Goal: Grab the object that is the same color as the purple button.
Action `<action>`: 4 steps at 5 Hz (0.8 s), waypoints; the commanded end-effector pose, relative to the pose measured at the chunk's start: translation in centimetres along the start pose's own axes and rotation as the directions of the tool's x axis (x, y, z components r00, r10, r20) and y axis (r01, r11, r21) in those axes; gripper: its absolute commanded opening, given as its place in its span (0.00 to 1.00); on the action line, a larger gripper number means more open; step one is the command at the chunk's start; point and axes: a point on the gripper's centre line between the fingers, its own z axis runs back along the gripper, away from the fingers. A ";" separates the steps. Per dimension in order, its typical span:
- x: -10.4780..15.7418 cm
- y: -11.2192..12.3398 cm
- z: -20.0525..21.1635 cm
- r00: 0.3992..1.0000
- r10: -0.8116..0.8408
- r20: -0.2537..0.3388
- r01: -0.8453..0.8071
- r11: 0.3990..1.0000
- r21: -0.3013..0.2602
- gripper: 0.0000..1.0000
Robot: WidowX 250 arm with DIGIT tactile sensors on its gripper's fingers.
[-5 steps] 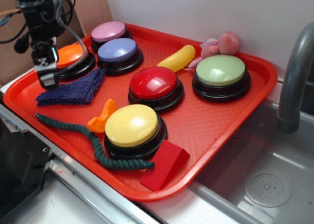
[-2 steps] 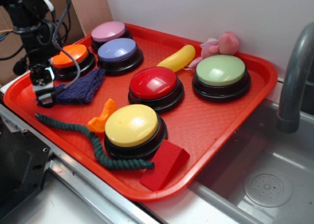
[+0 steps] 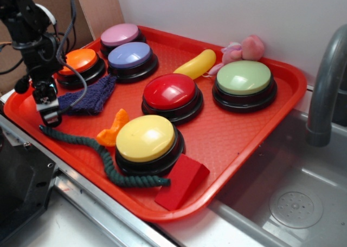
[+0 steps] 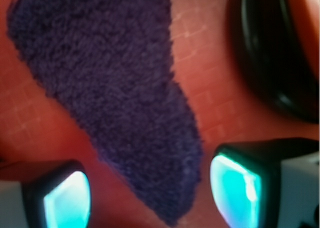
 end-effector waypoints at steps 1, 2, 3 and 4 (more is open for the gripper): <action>1.1 -0.5 -0.6 0.998 0.029 0.062 -0.031 0.999 0.039 0.00; 1.3 -0.5 -0.8 0.998 0.036 0.054 -0.038 0.999 0.036 0.00; 1.4 -0.6 -0.5 0.997 0.065 0.049 -0.067 0.997 0.027 0.00; 2.3 -0.8 1.9 0.980 0.197 -0.031 -0.198 0.980 -0.025 0.00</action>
